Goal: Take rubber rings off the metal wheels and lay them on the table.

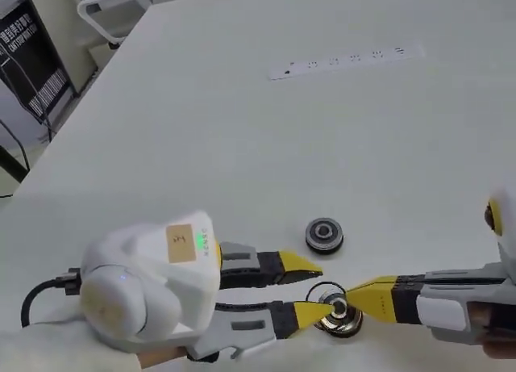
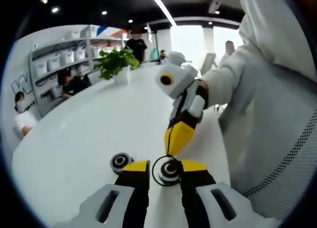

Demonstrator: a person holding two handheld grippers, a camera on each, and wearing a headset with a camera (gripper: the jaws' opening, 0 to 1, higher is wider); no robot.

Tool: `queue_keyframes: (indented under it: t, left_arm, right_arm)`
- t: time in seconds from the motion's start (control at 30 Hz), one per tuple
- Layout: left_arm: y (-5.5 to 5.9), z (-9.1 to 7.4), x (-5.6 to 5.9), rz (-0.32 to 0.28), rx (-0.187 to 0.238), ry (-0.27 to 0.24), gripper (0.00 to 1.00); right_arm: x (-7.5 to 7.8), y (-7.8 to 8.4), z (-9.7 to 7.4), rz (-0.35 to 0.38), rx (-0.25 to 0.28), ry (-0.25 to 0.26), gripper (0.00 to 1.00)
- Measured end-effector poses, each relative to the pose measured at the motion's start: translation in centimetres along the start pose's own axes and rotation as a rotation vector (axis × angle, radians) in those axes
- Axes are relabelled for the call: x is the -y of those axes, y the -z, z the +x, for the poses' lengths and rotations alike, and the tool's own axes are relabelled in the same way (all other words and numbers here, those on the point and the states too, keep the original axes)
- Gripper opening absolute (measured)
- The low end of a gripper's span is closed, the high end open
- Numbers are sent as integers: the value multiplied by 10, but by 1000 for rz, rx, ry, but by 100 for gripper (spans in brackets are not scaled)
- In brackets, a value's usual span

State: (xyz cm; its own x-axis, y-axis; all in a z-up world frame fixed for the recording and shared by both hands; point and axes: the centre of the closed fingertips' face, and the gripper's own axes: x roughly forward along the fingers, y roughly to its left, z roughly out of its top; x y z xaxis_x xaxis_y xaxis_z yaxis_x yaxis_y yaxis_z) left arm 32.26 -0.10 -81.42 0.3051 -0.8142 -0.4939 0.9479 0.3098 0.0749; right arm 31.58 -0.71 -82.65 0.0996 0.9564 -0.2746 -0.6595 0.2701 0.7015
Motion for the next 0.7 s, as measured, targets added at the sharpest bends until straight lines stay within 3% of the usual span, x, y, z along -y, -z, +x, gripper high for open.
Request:
queue_keyframes:
  t: [0.07, 0.2, 0.37, 0.47, 0.7]
  left_arm:
    - [-6, -1, 2, -6, 17, 7, 34]
    - [-14, -5, 4, 10, 30, 16, 35]
    - [-22, -12, 2, 6, 46, 11, 46]
    - [-33, -19, 1, -44, 92, 3, 53]
    - [-43, -38, -1, -55, 108, -23, 62]
  right_arm:
    - [-1, -2, -3, -1, 5, 4, 0]
    - [-2, -3, -7, -9, 6, 14, 0]
    - [-7, -4, -12, -15, 8, 20, 0]
    - [-9, -7, -16, -3, 14, 21, 0]
    - [-13, -11, -24, -2, 21, 29, 0]
